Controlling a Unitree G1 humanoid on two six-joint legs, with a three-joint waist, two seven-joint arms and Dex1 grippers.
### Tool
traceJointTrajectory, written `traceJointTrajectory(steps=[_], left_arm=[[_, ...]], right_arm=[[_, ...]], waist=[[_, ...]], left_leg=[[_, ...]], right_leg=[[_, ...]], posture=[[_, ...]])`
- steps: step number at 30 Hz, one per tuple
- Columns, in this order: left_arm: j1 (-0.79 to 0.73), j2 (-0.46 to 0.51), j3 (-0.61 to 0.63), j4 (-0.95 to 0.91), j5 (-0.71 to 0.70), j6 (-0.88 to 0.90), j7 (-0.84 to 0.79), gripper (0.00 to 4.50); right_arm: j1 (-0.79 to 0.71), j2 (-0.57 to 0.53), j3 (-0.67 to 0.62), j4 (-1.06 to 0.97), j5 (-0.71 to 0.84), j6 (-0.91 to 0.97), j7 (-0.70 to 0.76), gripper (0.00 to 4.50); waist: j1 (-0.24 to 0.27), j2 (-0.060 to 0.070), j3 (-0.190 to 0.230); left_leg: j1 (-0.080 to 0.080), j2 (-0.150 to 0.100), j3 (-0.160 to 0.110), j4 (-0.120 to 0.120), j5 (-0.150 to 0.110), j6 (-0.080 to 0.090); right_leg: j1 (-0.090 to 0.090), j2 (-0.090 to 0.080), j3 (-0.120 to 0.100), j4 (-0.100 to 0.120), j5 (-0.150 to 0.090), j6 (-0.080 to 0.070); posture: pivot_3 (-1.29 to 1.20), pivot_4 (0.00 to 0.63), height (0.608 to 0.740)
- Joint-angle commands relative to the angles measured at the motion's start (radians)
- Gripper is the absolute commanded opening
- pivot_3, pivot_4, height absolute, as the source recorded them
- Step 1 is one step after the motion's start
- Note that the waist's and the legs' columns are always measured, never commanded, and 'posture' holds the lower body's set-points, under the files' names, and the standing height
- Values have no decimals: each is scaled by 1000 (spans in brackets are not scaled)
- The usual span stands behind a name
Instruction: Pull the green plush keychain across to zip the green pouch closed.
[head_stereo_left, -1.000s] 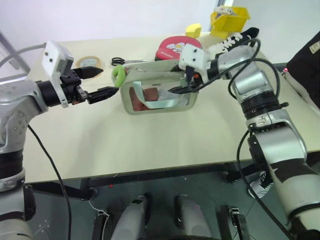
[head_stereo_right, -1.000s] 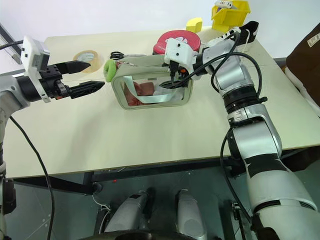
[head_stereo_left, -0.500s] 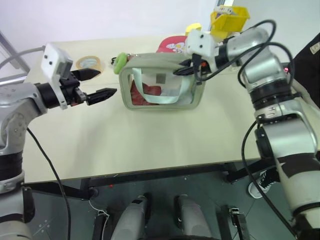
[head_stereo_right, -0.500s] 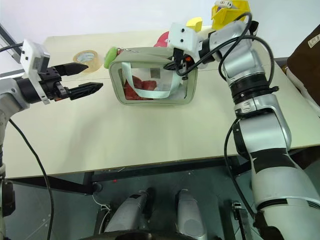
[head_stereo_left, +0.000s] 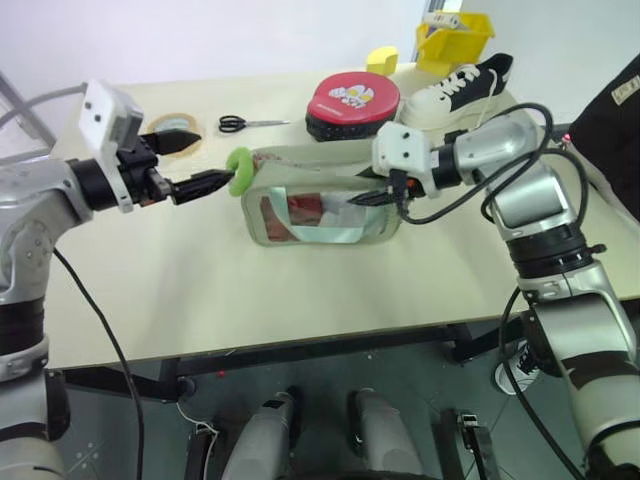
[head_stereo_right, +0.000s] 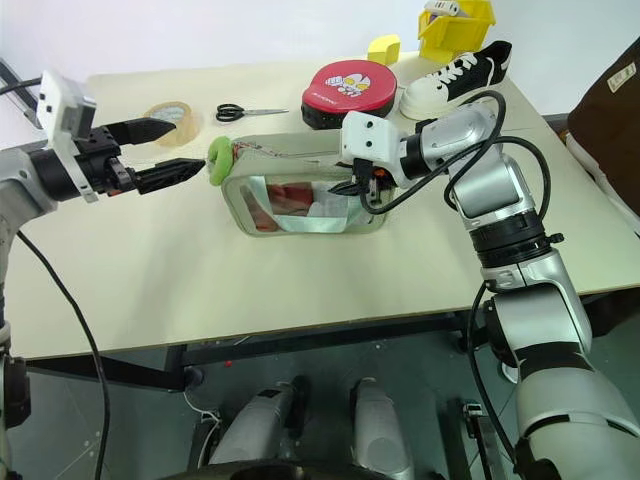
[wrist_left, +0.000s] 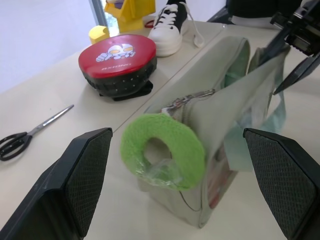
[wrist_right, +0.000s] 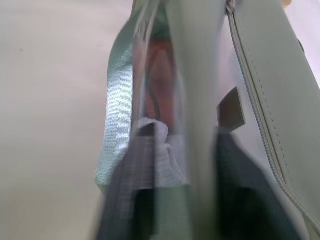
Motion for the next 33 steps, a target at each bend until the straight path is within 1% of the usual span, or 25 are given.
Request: traceJointTrajectory(steps=[1, 5, 10, 16, 18, 19, 22, 23, 24, 25, 33], left_arm=[[-22, 19, 6, 1, 12, -13, -12, 4500], [3, 34, -5, -7, 26, -9, -34, 4500], [-8, 25, -33, 13, 47, -22, -45, 4500], [-28, -1, -73, 38, 73, -52, -63, 4500], [-27, -4, -84, 51, 87, -70, -75, 4500], [-26, -7, -88, 58, 93, -78, -80, 4500], [-22, -16, -103, 72, 108, -100, -92, 4500], [-21, -24, -108, 75, 108, -103, -93, 4500], [-22, -33, -113, 80, 111, -108, -94, 4500], [-22, -41, -118, 87, 119, -117, -94, 4500], [-49, -129, -143, 173, 179, -178, -58, 4500]], right_arm=[[-37, -39, -49, -56, 29, 23, -2, 3659], [-3, -112, -101, -147, 74, 106, 0, 3659], [65, -159, -116, -227, 103, 182, -19, 3659], [125, -170, -105, -163, 73, 115, -69, 3659], [127, -166, -101, -140, 70, 94, -82, 3116], [128, -165, -100, -133, 71, 88, -87, 2717], [129, -157, -95, -118, 68, 65, -102, 1190], [128, -152, -94, -115, 68, 58, -108, 592], [127, -147, -93, -112, 68, 48, -115, 154], [127, -146, -90, -113, 66, 36, -114, 35], [129, -131, -98, -128, 97, 26, -100, 35]], waist=[[4, 0, 0], [10, 0, 0], [10, 0, 0], [10, 0, 0], [9, 0, 0], [9, 0, 0], [9, 0, 0], [9, 0, 0], [9, 0, 0], [9, 0, 0], [4, 0, 0]], left_leg=[[0, 0, 0, 0, 0, 0], [-1, 0, 0, 1, 0, 0], [0, 0, 0, 1, 0, 0], [0, 0, 0, 1, 0, 1], [0, 0, 0, 1, 0, 1], [0, 0, 0, 1, 0, 1], [0, 0, 0, 1, 0, 1], [0, 0, 0, 1, 0, 1], [0, 0, 0, 1, 0, 1], [0, 0, 0, 1, 0, 1], [0, 0, 0, 1, 0, 1]], right_leg=[[0, 0, 0, 0, 0, 0], [0, -1, 0, 0, 0, 0], [1, -1, 0, -1, -2, -3], [1, -2, 0, -1, -2, -3], [1, -1, 0, -1, -2, -3], [1, -1, 0, -1, -2, -3], [1, -1, 0, -1, -2, -3], [1, -1, 0, -1, -2, -3], [1, -1, 0, -1, -2, -3], [1, -1, 0, -1, -2, -3], [1, -1, 0, -1, -1, -1]], posture=[[0, 150, 740], [0, 150, 740], [0, 150, 740], [0, 150, 740], [0, 150, 740], [0, 150, 740], [0, 150, 740], [0, 150, 740], [0, 150, 740], [0, 150, 740], [0, 150, 740]])
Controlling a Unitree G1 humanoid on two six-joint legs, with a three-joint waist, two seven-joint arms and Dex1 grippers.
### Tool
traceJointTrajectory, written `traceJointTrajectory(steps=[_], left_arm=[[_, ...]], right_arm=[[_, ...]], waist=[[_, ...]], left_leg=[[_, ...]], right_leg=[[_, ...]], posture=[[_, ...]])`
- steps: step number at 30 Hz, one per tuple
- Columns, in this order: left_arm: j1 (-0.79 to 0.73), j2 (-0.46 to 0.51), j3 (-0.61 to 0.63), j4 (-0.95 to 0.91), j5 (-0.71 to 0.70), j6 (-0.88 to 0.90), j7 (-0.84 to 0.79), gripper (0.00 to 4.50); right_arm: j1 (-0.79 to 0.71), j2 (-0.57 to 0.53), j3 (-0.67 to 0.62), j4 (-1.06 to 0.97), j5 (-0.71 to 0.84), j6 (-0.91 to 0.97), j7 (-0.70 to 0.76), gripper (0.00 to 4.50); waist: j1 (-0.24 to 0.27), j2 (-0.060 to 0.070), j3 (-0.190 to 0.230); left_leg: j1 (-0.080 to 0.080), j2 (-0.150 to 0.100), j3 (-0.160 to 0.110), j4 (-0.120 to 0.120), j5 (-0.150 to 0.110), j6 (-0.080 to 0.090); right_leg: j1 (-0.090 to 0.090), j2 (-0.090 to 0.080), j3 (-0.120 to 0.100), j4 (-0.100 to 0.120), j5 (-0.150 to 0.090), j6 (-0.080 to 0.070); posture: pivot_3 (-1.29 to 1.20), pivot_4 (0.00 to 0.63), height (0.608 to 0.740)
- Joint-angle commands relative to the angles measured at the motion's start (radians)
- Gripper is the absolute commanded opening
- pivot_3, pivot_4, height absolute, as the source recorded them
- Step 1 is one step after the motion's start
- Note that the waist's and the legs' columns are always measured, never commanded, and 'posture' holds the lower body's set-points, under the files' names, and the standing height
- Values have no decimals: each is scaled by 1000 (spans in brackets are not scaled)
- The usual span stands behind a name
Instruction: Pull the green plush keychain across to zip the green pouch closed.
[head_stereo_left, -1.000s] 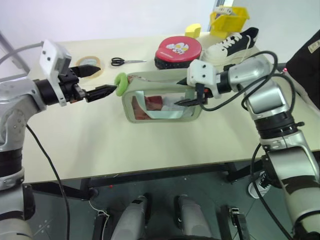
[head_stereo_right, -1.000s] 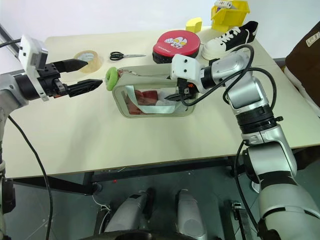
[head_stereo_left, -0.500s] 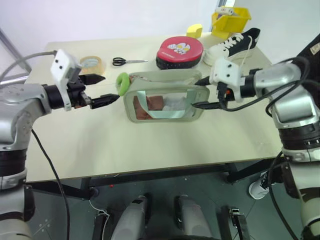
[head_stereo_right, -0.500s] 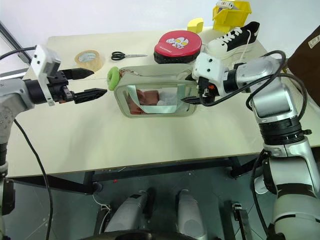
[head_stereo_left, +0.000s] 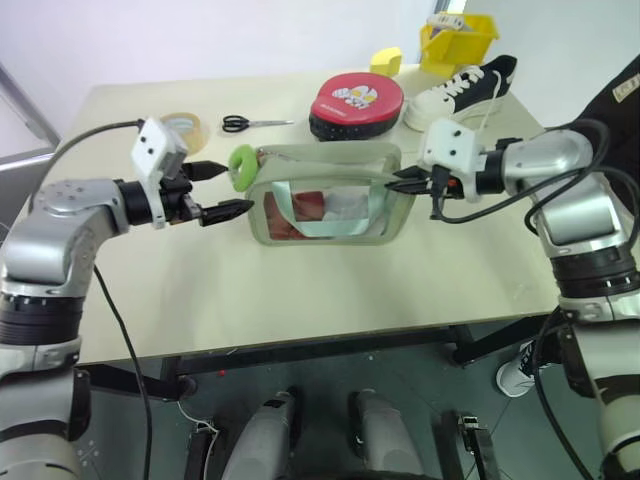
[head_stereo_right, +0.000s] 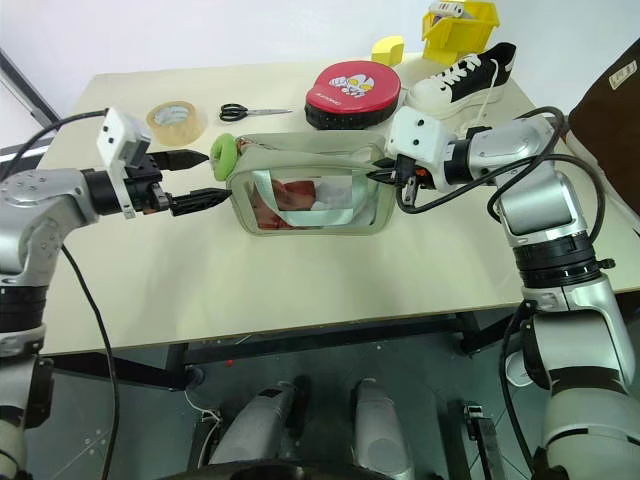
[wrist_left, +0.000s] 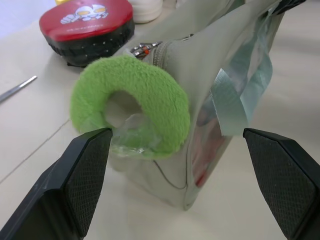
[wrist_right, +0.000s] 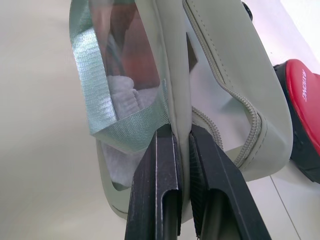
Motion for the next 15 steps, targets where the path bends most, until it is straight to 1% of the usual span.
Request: traceJointTrajectory(steps=[1, 3, 4, 6, 7, 9, 10, 15], left_arm=[[-39, -16, 9, 27, 28, -46, 18, 4239], [-48, -27, 15, 44, 32, -52, 21, 3579], [-53, -29, 22, 43, 23, -46, 15, 3156], [-63, -26, 34, 37, 6, -31, 6, 2009], [-65, -22, 36, 34, 3, -28, 2, 1540], [-69, -12, 38, 30, -3, -19, -8, 448], [-71, -5, 40, 26, -8, -13, -16, 44], [-86, 2, 54, 22, -29, 17, -29, 44]], right_arm=[[-6, 7, -15, -29, 25, -12, 5, 10], [-7, 8, -14, -29, 25, -12, 3, 0], [-6, 9, -14, -30, 26, -9, 1, 0], [-3, 9, -15, -32, 26, -6, -1, 0], [-2, 8, -15, -33, 26, -7, -1, 0], [0, 7, -16, -34, 25, -5, -4, 0], [2, 6, -17, -36, 25, -4, -4, 0], [9, 2, -16, -44, 25, 1, -4, 0]], waist=[[0, 0, 0], [-1, 0, 0], [-1, 0, 0], [-1, 0, 0], [-1, 0, 0], [-1, 0, 0], [-1, 0, 0], [-1, 0, 0]], left_leg=[[0, 0, 0, 0, 0, 0], [0, 0, 0, 0, 0, 0], [0, 0, 0, 0, 0, 0], [0, 0, 0, 0, 0, 0], [0, 0, 0, 0, 0, 0], [0, 0, 0, 0, 0, 0], [0, 0, 0, 0, 0, 0], [0, 0, 0, 0, 0, 0]], right_leg=[[0, 0, 0, 0, 1, 1], [0, 0, 0, 0, 1, 1], [0, 0, 0, 0, 1, 1], [0, 0, 0, 0, 1, 2], [0, 0, 0, 0, 1, 2], [0, 0, 0, 0, 1, 2], [0, 0, 0, 0, 1, 2], [0, 0, 0, 0, 1, 2]], posture=[[0, 150, 740], [0, 150, 740], [0, 150, 740], [0, 150, 740], [0, 150, 740], [0, 150, 740], [0, 150, 740], [0, 150, 740]])
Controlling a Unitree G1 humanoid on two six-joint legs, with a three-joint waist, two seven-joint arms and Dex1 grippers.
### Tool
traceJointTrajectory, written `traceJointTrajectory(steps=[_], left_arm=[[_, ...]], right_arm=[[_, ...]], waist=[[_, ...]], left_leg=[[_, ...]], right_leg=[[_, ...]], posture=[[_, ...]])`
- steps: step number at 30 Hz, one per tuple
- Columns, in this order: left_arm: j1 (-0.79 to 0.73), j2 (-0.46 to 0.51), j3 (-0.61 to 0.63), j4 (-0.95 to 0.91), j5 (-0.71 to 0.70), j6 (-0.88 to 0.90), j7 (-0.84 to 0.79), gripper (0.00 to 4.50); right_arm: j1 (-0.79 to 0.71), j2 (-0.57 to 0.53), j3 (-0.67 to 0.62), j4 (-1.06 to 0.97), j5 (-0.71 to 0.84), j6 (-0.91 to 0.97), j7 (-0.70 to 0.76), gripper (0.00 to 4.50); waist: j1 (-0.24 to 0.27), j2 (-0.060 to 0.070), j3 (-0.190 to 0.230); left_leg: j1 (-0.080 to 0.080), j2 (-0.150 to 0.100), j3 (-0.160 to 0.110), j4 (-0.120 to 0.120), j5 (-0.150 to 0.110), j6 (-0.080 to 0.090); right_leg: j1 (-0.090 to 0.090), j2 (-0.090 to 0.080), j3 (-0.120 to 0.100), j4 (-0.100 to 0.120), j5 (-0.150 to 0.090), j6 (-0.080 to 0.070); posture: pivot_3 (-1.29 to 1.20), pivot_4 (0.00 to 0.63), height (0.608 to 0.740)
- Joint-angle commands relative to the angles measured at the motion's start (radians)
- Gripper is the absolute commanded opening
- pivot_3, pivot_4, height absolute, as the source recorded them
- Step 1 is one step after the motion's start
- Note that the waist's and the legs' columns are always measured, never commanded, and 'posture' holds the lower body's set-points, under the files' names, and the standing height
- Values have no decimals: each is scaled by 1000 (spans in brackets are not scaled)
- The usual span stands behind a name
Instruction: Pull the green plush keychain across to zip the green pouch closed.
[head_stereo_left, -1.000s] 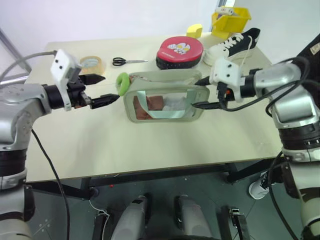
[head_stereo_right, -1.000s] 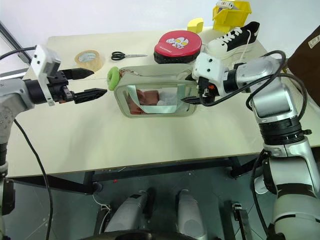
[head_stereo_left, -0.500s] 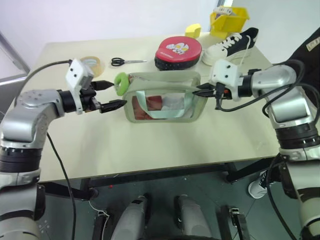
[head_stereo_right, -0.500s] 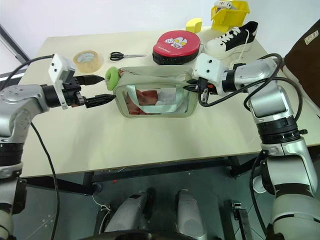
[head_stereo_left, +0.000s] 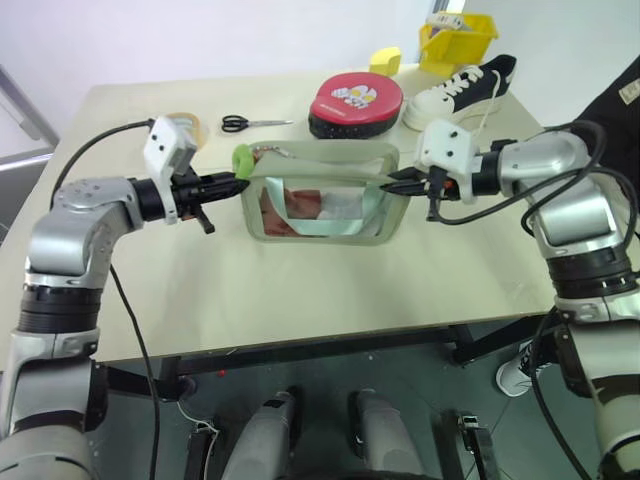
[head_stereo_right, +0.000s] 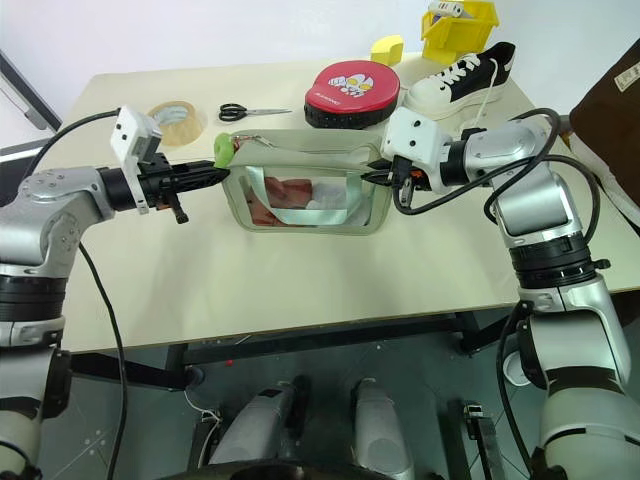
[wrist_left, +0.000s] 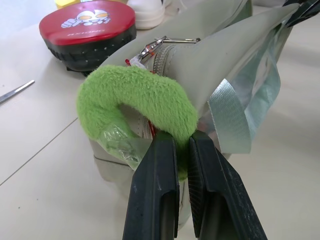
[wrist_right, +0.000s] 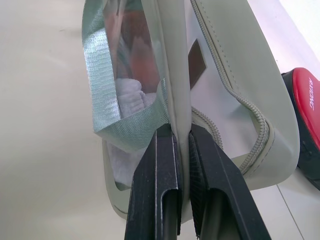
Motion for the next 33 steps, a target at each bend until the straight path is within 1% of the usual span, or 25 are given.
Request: traceJointTrajectory(steps=[1, 7, 8, 9, 13, 17, 20, 24, 25, 30, 33], left_arm=[[-43, 20, 58, -30, -35, 15, -4, 44], [-53, 26, 47, -39, -46, 43, -32, 44], [-49, 31, 45, -47, -45, 42, -40, 874], [-45, 34, 42, -51, -37, 41, -36, 1204], [-52, 30, 37, -41, -25, 43, -16, 3208], [-61, 13, 46, -27, -29, 41, 5, 3208], [-70, -5, 53, -3, -19, 21, 36, 2307], [-76, -5, 57, 4, -23, 19, 35, 302], [-77, -5, 58, 6, -24, 19, 35, 34], [-86, -9, 61, 13, -20, 8, 37, 34], [-122, -17, 79, 27, -40, 24, 50, 34]], right_arm=[[1, -6, -16, -31, 12, 0, -5, 0], [-10, -9, -13, -23, 7, -2, -5, 0], [-15, -11, -13, -17, 5, -6, -4, 0], [-19, -13, -13, -12, 2, -10, -3, 0], [-30, -17, -12, 8, -4, -22, 2, 0], [-36, -16, -10, 14, -7, -26, 4, 0], [-39, -14, -9, 15, -6, -24, 2, 0], [-39, -13, -9, 15, -6, -25, 0, 0], [-40, -13, -8, 15, -6, -25, -1, 0], [-39, -13, -9, 14, -7, -25, -3, 0], [-38, -13, -9, 14, -8, -26, -4, 0]], waist=[[0, 0, 0], [-1, 0, 0], [-1, 0, 0], [0, 0, 0], [3, 0, 0], [5, 0, 0], [6, 0, 0], [4, 0, 0], [4, 0, 0], [5, 0, 0], [6, 0, 0]], left_leg=[[0, 0, 0, 0, 0, 0], [0, 0, 0, 0, 0, 0], [0, 0, 0, 0, 0, 0], [0, 0, 0, 0, 0, 0], [0, 0, 0, 0, 0, 0], [0, 0, 0, 1, 0, 0], [0, 0, 0, 1, 0, 0], [0, 0, 0, 1, 0, 0], [0, 0, 0, 1, 0, 0], [0, 0, 0, 1, 0, 0], [0, 0, 0, 1, 0, 0]], right_leg=[[0, 0, 0, 0, 0, 0], [0, 0, 0, 0, 0, 0], [0, 0, 0, 0, 0, 0], [0, 0, 0, 0, 0, 0], [1, 0, 0, 0, 0, 0], [1, 0, 0, 0, 0, 0], [1, 0, 0, 0, 0, 0], [1, 0, 0, 0, 0, 0], [1, 0, 0, 0, 0, 0], [1, 0, 0, 0, 0, 0], [1, 0, 0, 0, 0, 0]], posture=[[0, 150, 740], [0, 150, 740], [0, 150, 740], [0, 150, 740], [0, 150, 740], [0, 150, 740], [0, 150, 740], [0, 150, 740], [0, 150, 740], [0, 150, 740], [0, 150, 740]])
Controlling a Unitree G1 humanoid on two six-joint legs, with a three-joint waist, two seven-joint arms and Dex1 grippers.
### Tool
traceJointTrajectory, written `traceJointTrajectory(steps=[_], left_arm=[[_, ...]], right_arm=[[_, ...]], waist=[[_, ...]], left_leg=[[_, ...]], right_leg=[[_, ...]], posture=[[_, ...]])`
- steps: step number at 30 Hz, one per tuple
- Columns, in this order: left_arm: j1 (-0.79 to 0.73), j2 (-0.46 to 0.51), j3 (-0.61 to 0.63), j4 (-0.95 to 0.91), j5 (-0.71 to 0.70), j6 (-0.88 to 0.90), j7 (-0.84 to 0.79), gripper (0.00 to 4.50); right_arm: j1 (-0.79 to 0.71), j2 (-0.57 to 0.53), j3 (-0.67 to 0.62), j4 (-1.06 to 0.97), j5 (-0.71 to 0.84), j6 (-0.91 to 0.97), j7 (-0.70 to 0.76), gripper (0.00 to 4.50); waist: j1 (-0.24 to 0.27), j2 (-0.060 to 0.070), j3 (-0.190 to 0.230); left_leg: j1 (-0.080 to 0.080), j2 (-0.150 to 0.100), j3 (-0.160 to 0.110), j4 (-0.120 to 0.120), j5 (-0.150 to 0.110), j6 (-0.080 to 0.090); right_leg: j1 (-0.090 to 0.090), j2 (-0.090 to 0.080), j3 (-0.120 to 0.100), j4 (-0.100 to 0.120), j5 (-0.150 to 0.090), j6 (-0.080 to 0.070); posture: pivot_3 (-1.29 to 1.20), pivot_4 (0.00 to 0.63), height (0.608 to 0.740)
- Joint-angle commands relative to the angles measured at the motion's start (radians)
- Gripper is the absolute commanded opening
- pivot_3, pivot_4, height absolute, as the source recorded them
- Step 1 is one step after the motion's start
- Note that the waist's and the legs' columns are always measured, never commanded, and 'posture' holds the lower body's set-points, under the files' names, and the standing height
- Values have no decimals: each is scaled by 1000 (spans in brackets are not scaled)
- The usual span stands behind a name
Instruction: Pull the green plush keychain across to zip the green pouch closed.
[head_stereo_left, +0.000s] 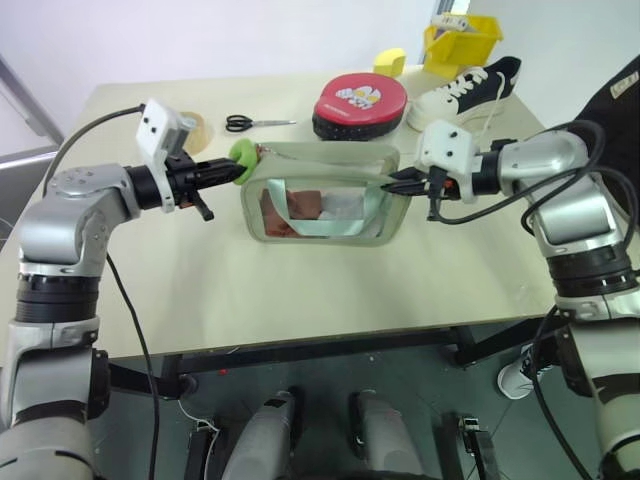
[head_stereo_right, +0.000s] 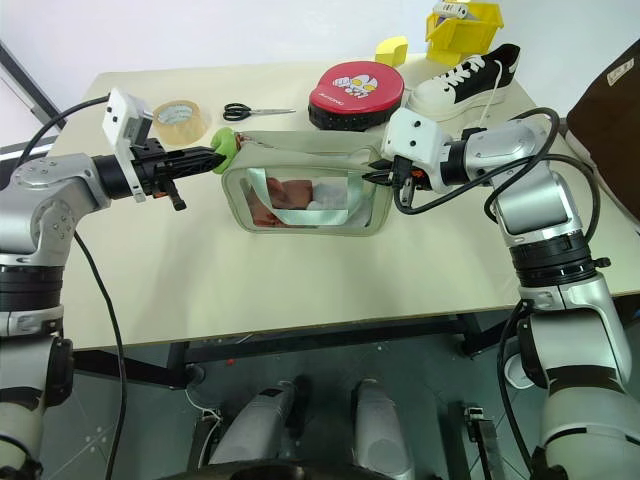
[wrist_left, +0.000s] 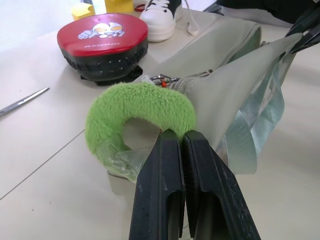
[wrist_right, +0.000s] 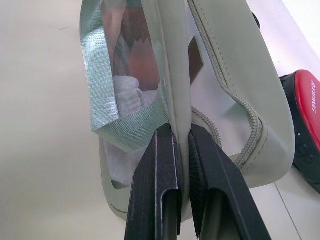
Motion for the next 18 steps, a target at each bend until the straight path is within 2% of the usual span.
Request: traceJointTrajectory(steps=[1, 7, 14, 17, 18], left_arm=[[-74, -4, 62, -7, -33, -7, 13, 34], [-124, -67, 14, -55, -47, 8, 9, 34], [-95, -88, -179, -57, 153, -178, -23, 34], [-113, -98, -174, -25, 169, -216, -25, 859], [-123, -98, -167, -19, 168, -217, -29, 1359]], right_arm=[[-26, -11, -16, -11, -1, -12, -6, 0], [-31, -4, -13, -5, -1, -19, -6, 0], [-32, 5, -9, -6, -1, -18, -11, 0], [-29, 4, -11, -10, -2, -17, -13, 0], [-27, 3, -12, -11, -2, -17, -14, 0]], waist=[[1, 0, 0], [1, 0, 0], [1, 0, 0], [1, 0, 0], [1, 0, 0]], left_leg=[[0, 0, 0, 0, 0, 0], [0, 0, 0, 0, 0, 0], [0, 0, 0, 0, 0, 0], [0, 0, 0, 0, 0, 0], [0, 0, 0, 0, 0, 0]], right_leg=[[0, 0, 0, 0, 0, 0], [0, 0, -1, 0, 0, 0], [1, 0, 0, 0, 0, 0], [1, 0, 0, 0, 0, 0], [1, 0, 0, 0, 0, 0]], posture=[[0, 150, 740], [0, 150, 740], [0, 150, 740], [0, 150, 740], [0, 150, 740]])
